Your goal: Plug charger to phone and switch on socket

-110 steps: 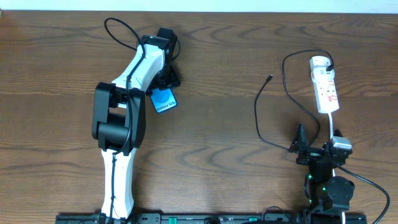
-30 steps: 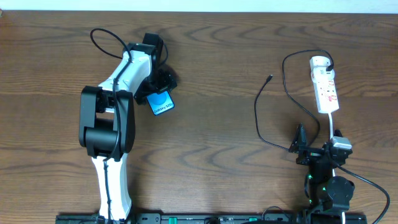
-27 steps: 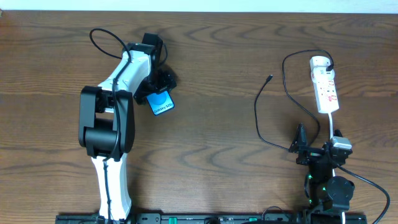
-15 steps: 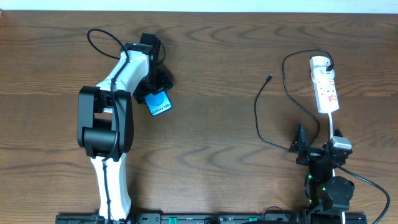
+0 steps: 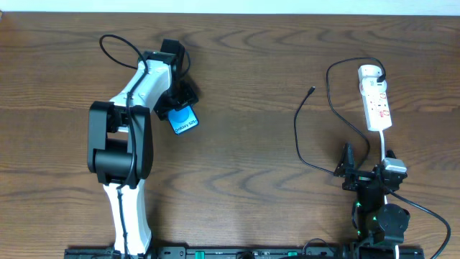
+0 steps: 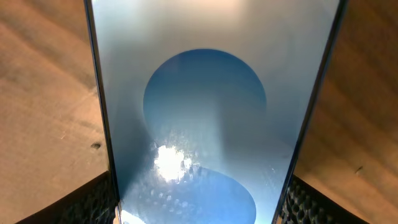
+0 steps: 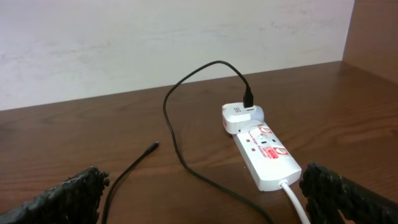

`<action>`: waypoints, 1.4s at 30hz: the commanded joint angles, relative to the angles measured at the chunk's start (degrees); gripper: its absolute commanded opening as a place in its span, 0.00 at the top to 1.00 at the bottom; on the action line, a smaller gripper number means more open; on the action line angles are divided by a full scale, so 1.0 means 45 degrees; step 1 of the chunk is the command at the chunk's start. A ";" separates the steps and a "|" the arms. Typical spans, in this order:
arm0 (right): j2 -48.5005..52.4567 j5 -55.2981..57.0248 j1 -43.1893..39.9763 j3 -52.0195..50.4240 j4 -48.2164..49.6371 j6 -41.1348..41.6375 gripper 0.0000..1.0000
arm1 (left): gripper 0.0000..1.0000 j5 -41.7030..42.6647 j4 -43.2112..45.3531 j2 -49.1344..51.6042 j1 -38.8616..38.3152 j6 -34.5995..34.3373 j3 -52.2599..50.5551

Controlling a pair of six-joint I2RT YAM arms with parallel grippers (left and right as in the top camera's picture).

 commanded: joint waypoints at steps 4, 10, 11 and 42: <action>-0.0068 0.0049 -0.0039 -0.0034 -0.0019 0.0053 0.01 | 0.24 0.0729 -0.0423 -0.1948 0.0141 0.0117 -0.0136; -0.0068 0.0053 -0.0039 -0.0034 -0.0019 0.0053 0.01 | 0.25 0.1588 -0.0869 -0.3104 0.0141 0.0121 -0.0136; -0.0068 0.0053 -0.0039 -0.0034 -0.0019 0.0053 0.01 | 0.25 0.1632 -0.0952 -0.3225 0.0141 0.0117 -0.0136; -0.0068 0.0053 -0.0039 -0.0034 -0.0019 0.0053 0.01 | 0.25 0.1054 -0.1132 -0.3594 -0.0661 0.0107 -0.2093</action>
